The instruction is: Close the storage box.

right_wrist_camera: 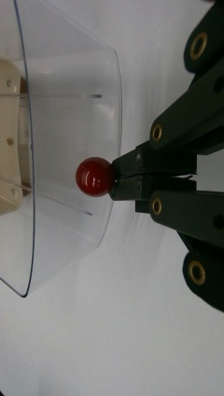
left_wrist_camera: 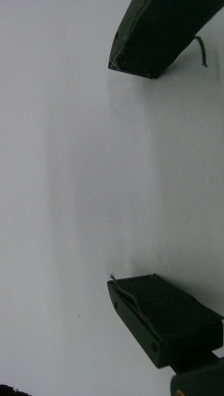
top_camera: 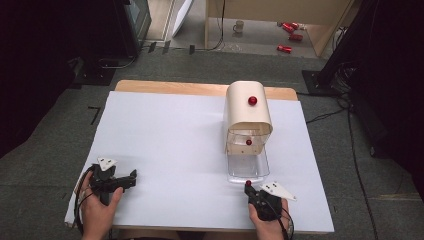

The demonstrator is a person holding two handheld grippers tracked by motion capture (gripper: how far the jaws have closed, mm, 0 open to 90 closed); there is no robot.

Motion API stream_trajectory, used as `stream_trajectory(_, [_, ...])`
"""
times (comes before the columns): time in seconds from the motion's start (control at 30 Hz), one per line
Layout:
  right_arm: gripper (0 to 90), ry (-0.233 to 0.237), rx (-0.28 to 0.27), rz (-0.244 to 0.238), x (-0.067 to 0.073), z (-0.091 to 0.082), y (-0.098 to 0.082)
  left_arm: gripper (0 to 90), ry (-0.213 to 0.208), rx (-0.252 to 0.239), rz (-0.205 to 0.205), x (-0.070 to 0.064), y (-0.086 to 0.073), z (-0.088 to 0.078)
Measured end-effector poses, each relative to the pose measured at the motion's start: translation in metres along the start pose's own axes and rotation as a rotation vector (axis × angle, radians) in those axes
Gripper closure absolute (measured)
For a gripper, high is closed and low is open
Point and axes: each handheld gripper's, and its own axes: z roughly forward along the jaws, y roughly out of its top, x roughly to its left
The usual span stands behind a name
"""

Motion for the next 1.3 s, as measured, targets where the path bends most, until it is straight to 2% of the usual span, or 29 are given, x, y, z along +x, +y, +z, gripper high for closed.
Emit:
stream_trajectory(0.13, [90.0,-0.012,-0.006,-0.032,0.001,0.004,0.004,0.0,0.000,0.000,0.000,0.000,0.000,0.000])
stream_trajectory(0.6, [90.0,-0.019,-0.010,-0.027,-0.003,0.015,0.017,0.0,-0.001,0.001,0.000,0.000,0.000,0.000])
stream_trajectory(1.0, [90.0,-0.041,-0.030,-0.030,-0.006,0.027,0.038,0.0,-0.001,0.001,0.000,0.000,0.000,0.000])
stream_trajectory(1.3, [90.0,-0.045,-0.041,-0.025,-0.011,0.041,0.060,0.0,-0.001,0.002,0.000,0.000,0.000,0.000])
